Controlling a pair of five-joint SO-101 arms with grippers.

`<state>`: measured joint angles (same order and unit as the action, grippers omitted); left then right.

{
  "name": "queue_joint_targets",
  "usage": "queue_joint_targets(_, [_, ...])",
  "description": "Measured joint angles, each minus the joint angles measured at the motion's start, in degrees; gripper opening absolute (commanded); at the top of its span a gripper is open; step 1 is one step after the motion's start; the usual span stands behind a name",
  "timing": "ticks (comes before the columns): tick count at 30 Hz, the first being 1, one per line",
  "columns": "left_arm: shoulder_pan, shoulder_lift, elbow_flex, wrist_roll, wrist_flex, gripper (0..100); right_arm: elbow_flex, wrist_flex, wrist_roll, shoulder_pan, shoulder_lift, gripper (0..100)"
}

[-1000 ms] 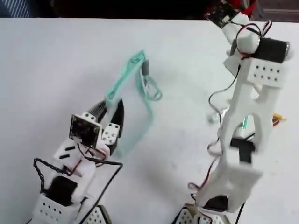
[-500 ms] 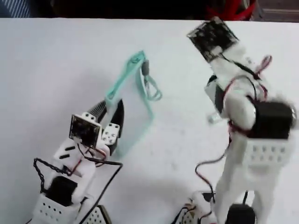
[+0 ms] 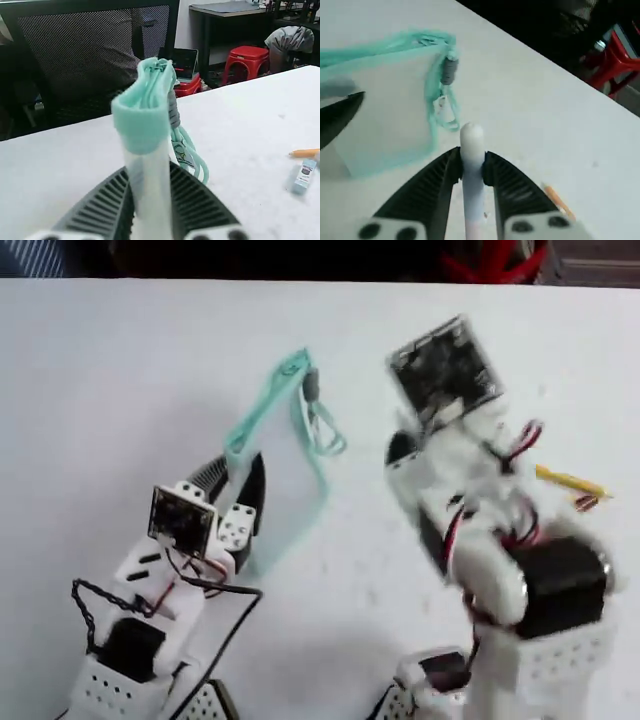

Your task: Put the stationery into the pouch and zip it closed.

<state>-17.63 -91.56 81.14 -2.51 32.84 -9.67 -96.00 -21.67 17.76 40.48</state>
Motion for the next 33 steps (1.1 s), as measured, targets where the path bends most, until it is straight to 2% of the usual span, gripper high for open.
queue_joint_targets(6, [0.0, 0.0, 0.0, 0.0, 0.0, 2, 17.5, 14.2, 1.1, 1.7, 9.1, 1.9])
queue_joint_targets(12, [0.0, 0.0, 0.0, 0.0, 0.0, 2, 31.9, 28.0, 1.1, 1.8, 11.1, 1.9])
queue_joint_targets(17, [0.0, 0.0, 0.2, 0.0, 0.0, 2, 38.3, 32.0, 1.1, 0.5, 11.3, 1.9])
queue_joint_targets(24, [0.0, 0.0, 0.2, 0.0, 0.0, 2, 49.8, 42.0, 7.3, -4.7, 11.3, 1.9])
queue_joint_targets(33, [0.0, 0.0, 0.2, 0.0, 0.0, 2, 56.1, 47.7, 9.2, -5.8, 11.2, 1.9])
